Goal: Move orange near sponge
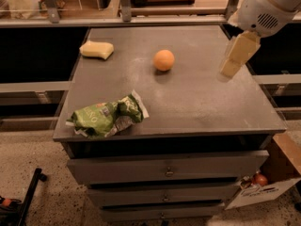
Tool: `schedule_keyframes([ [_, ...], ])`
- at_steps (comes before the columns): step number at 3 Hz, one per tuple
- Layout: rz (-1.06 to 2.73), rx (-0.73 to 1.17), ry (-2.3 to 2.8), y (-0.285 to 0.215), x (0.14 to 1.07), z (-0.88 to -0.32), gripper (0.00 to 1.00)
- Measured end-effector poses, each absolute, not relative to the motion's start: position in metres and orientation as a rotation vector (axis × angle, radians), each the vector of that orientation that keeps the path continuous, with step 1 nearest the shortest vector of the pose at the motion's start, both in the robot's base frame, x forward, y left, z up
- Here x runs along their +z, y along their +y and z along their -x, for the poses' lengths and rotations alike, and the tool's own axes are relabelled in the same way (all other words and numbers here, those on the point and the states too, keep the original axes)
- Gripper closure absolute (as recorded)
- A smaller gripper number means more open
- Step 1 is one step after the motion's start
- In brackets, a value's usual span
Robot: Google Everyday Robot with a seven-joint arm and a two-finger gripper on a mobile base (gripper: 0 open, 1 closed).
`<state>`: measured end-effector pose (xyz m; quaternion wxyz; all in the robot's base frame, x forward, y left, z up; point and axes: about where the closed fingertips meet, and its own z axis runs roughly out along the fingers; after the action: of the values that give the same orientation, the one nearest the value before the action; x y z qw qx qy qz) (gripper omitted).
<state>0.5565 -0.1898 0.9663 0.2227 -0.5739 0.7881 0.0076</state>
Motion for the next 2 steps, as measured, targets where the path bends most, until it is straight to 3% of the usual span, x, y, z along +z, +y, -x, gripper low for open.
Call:
schedule_keyframes([
  [1, 1.494, 0.085, 2.102, -0.1614, 0.97, -0.6055, 0.0],
  [2, 1.494, 0.085, 2.102, -0.1613, 0.97, -0.6055, 0.0],
])
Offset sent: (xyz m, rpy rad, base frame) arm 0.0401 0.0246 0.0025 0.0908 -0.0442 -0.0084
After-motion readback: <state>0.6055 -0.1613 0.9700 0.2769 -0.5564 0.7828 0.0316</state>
